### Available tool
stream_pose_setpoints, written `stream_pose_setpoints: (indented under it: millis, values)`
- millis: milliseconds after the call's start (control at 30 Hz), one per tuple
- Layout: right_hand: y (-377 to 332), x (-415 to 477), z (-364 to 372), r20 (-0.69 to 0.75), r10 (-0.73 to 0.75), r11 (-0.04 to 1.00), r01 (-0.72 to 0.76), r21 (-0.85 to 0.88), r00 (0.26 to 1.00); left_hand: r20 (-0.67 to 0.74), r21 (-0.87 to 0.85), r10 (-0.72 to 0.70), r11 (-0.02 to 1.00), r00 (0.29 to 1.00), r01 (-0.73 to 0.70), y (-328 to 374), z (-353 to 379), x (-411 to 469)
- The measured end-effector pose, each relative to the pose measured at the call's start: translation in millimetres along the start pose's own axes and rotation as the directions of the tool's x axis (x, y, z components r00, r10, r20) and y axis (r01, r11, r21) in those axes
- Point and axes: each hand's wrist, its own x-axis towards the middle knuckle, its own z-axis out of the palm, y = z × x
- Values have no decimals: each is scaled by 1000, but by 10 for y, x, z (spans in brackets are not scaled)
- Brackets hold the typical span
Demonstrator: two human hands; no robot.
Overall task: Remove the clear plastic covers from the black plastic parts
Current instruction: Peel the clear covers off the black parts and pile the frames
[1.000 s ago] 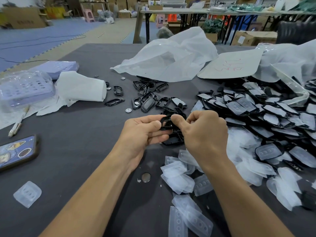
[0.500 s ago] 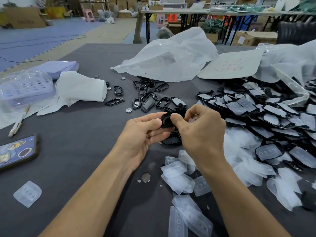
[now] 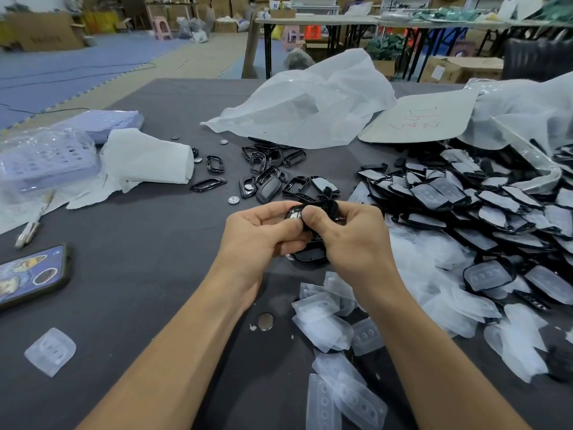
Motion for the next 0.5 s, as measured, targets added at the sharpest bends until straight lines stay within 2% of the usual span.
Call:
stream_pose_setpoints:
  millis: [133,300,400,500]
  values:
    - [-10,5,15,52,15,999,-17,38,999,-46,11,-28,1000,999,29,39,3,-6]
    - [-48,6,-27,39,24,999,-25,43,999,-113,79,16,997,994,-7,36,35,-27]
    - [-37,19,-60,13,21,1000,-21,12,1000,-91,77,7,997,996,0,19,42,-37]
    - [-4,48,-91,-16,40,999,-39,34,999,-53,3,-66,998,996,66,19,38,-24]
